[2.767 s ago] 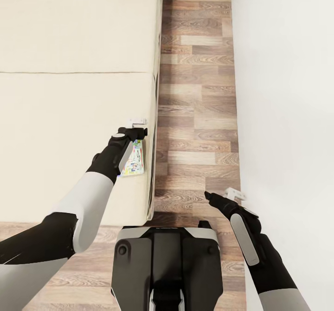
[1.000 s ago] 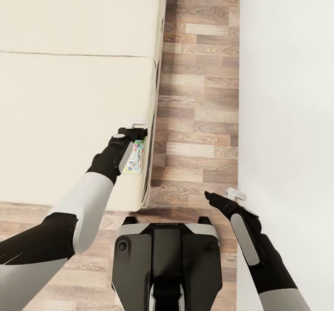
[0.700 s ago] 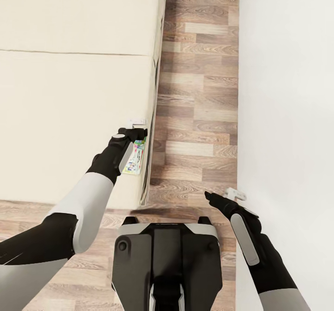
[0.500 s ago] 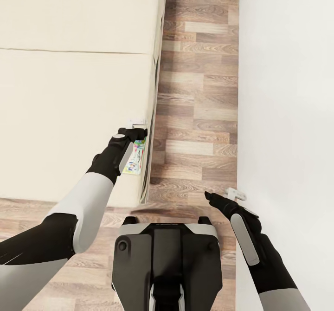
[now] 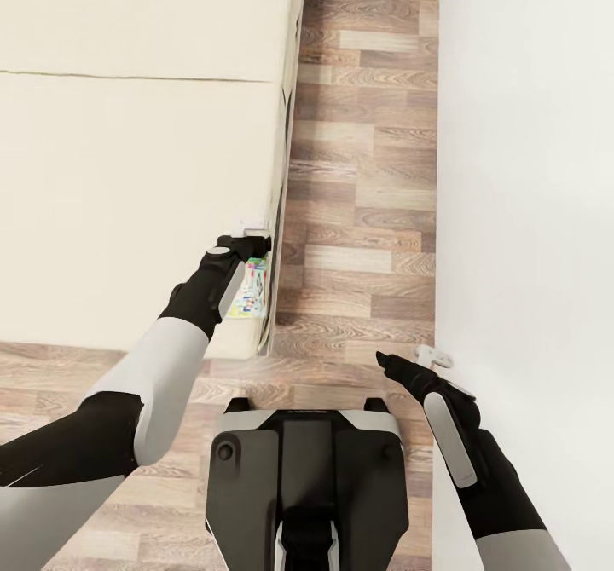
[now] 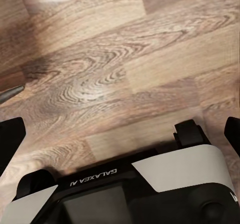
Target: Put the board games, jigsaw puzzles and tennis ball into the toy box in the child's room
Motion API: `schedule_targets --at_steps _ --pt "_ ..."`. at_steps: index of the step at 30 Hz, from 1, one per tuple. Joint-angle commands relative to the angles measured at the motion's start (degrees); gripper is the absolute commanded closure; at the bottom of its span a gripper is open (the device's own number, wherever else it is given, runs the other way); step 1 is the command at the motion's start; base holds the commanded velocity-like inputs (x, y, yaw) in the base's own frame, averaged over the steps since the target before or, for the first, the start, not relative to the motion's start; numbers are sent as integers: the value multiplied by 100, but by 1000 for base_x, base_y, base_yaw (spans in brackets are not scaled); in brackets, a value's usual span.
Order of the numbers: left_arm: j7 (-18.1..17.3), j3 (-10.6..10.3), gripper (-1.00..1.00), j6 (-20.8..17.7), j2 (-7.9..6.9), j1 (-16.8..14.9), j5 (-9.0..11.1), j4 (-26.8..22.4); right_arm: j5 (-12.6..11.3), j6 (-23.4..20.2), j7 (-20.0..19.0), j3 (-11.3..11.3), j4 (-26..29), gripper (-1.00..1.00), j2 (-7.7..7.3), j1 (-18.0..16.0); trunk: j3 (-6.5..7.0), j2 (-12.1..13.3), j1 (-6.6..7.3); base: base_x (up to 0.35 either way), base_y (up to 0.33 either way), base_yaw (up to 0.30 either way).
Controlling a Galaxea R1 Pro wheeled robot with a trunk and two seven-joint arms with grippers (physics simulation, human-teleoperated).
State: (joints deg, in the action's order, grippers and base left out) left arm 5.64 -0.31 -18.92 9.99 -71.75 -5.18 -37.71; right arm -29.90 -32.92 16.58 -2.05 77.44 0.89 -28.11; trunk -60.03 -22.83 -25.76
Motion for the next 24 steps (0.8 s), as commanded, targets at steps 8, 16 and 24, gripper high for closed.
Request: schedule_targets --at_steps 8,16,24 --pt "8 -4 -100 -33 1 2 -53 -8 -60 -12 56 -6 8 -100 -1 -2 -6 -9 -2 -35 0 0" --pt "8 -4 -100 -32 1 3 -53 -8 -60 -12 56 -6 8 -100 -1 -2 -6 -9 -2 -27 0 0" --pt "8 -4 -100 -32 1 3 -53 -8 -60 -12 56 -6 8 -100 -1 -2 -6 -9 -2 -208 24 0"
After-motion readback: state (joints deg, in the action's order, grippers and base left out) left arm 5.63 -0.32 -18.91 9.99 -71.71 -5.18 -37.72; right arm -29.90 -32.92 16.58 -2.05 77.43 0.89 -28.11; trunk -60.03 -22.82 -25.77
